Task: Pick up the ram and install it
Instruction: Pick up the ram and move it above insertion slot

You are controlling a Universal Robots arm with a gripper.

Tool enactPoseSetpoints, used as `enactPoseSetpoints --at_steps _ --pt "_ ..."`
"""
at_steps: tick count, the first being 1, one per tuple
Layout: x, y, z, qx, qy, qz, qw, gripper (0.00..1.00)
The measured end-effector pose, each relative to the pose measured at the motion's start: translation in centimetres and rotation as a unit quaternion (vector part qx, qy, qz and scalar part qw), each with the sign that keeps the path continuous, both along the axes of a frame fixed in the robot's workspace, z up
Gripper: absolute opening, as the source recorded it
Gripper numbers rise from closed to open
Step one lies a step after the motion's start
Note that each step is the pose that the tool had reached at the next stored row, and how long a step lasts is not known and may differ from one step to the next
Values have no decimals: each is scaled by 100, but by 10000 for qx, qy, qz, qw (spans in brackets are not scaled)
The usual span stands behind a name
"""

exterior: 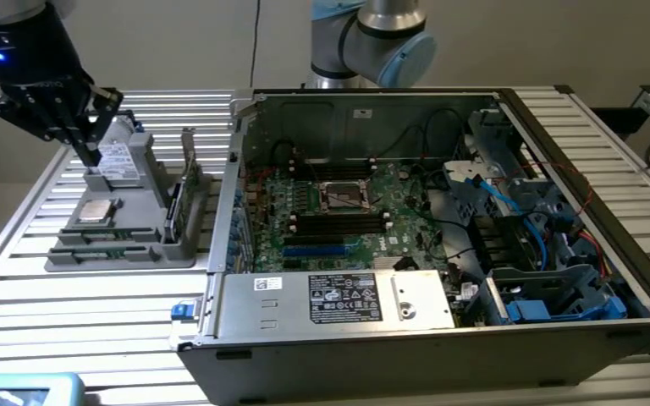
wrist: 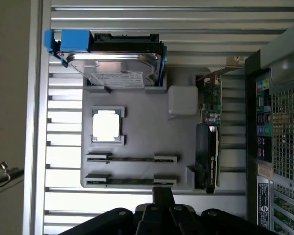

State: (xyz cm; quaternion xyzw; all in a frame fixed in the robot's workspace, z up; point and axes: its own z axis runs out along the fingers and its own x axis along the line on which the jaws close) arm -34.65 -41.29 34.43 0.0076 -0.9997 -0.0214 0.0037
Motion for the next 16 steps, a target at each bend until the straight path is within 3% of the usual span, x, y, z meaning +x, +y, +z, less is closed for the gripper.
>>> enactPoseSetpoints --at_steps 2,5,8,12,16 --pt "0 0 -3 0 0 173 9998 11" --pt "-5 -1 -5 0 -1 195 9998 11" --pt "-7 0 -5 0 0 449 9990 11" --pt "-7 0 -8 0 -1 813 9967 11" --pt "-7 0 -11 0 -1 1180 9930 11"
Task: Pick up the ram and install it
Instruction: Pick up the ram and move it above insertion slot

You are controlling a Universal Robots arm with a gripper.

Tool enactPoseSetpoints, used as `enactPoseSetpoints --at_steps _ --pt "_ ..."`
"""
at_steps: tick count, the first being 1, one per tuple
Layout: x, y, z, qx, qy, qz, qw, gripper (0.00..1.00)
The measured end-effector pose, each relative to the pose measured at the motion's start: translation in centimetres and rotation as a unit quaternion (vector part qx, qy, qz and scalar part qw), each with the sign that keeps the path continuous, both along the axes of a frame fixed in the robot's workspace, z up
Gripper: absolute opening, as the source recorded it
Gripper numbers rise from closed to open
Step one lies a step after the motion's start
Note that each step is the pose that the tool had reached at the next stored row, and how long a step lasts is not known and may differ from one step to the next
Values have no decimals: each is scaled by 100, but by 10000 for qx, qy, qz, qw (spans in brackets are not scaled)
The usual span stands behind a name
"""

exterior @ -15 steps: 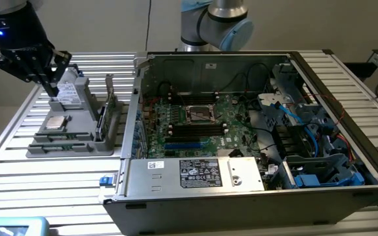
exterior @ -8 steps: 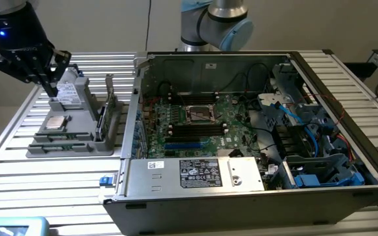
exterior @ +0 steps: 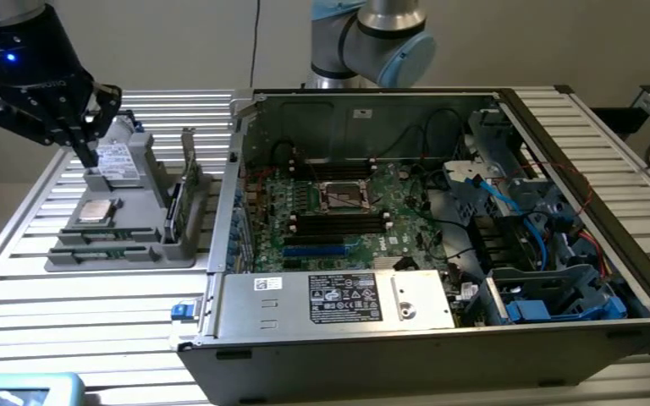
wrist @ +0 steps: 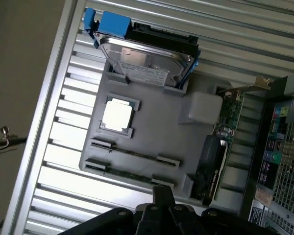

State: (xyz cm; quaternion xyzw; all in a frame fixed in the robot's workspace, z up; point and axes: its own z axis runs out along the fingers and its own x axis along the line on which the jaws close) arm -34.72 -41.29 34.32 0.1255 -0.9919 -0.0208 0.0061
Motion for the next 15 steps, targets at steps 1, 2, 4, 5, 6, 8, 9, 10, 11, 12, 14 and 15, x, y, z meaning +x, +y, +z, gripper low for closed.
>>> enactPoseSetpoints --at_steps 1,2,4,5,6,8,9,10,11,12,14,15 --pt "0 0 -1 0 1 89 10000 11" --pt "0 0 -2 0 1 180 9998 11" --pt "0 0 -3 0 1 360 9994 11" --pt "0 0 -4 0 1 453 9990 11" --pt "0 0 -4 0 1 542 9985 11" --pt "0 0 -5 0 0 721 9974 11" --pt "0 0 -5 0 0 811 9967 11" --pt "0 0 -5 0 0 909 9959 11" --pt "0 0 -5 0 0 998 9950 11" --pt "0 0 -5 0 0 1088 9941 11" --pt "0 0 -5 0 1 1272 9919 11" --pt "0 0 -5 0 1 1361 9907 11"
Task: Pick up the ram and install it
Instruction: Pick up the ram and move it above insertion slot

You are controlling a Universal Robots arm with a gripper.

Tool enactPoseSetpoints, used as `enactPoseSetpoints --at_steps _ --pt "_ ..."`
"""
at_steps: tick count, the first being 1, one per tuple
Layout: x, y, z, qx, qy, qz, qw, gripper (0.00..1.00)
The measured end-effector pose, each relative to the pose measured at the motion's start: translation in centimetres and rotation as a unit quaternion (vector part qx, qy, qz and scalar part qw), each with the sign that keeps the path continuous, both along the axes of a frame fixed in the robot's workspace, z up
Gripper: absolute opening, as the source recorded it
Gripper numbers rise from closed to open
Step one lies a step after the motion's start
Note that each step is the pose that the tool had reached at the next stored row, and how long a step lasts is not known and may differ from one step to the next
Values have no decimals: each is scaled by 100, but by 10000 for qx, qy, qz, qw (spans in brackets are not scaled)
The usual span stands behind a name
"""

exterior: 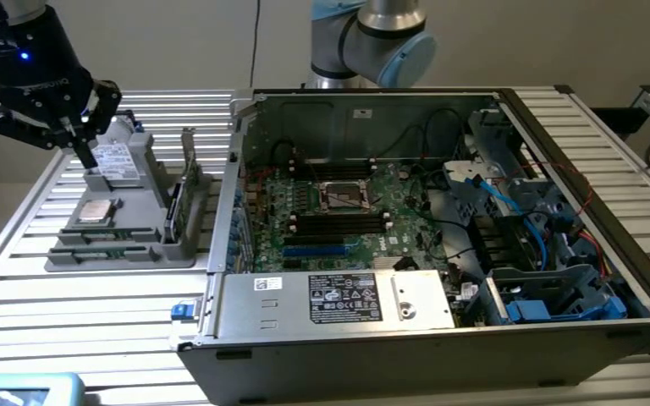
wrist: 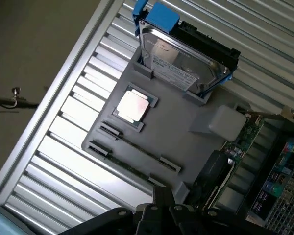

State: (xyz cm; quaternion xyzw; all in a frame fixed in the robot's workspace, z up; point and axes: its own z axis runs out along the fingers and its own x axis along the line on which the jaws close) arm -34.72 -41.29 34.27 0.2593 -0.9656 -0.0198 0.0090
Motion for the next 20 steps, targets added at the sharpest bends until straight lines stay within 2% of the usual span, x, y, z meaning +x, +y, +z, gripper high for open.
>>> enactPoseSetpoints --at_steps 5,10,15,20 --pt "0 0 0 0 0 449 9990 11" --pt "0 0 0 0 0 906 9959 11" --pt "0 0 0 0 0 1358 9907 11" --pt "0 0 -1 0 0 1807 9835 11"
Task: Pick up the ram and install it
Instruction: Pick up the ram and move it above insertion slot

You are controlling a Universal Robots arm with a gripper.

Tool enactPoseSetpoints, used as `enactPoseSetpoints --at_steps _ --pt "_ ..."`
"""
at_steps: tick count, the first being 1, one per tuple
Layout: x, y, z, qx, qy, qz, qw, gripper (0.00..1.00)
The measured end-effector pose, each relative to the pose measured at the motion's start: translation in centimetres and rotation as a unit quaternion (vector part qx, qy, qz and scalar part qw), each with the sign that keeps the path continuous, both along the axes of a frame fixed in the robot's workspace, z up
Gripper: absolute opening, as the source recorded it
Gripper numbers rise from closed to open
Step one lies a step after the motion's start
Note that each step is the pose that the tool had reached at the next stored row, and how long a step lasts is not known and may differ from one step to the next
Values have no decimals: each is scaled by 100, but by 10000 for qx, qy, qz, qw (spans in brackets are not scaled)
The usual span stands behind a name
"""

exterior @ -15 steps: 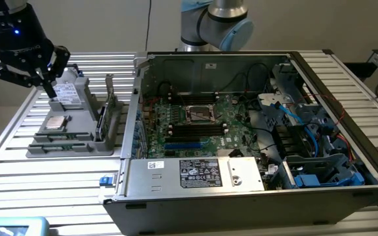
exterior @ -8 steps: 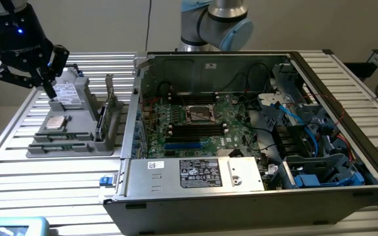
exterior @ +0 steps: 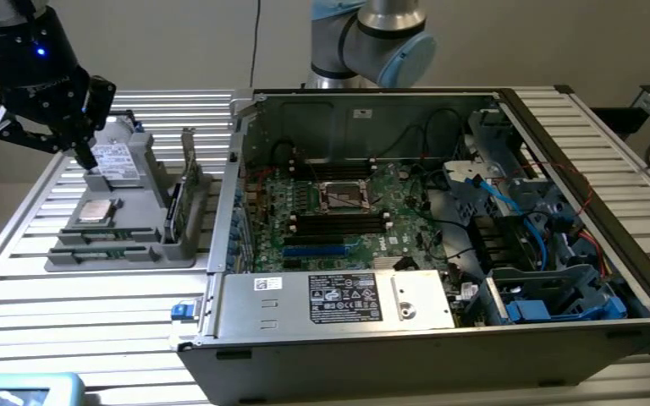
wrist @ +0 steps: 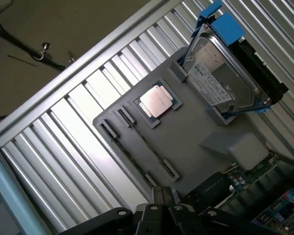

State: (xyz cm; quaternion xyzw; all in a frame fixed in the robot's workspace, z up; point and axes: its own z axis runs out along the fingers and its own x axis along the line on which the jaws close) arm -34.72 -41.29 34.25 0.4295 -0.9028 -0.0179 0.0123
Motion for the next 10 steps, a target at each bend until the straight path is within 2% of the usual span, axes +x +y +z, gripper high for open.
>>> enactPoseSetpoints --at_steps 5,10 --pt "0 0 -4 -1 0 455 9990 11" --pt "-1 0 -8 -14 -16 878 9961 11"
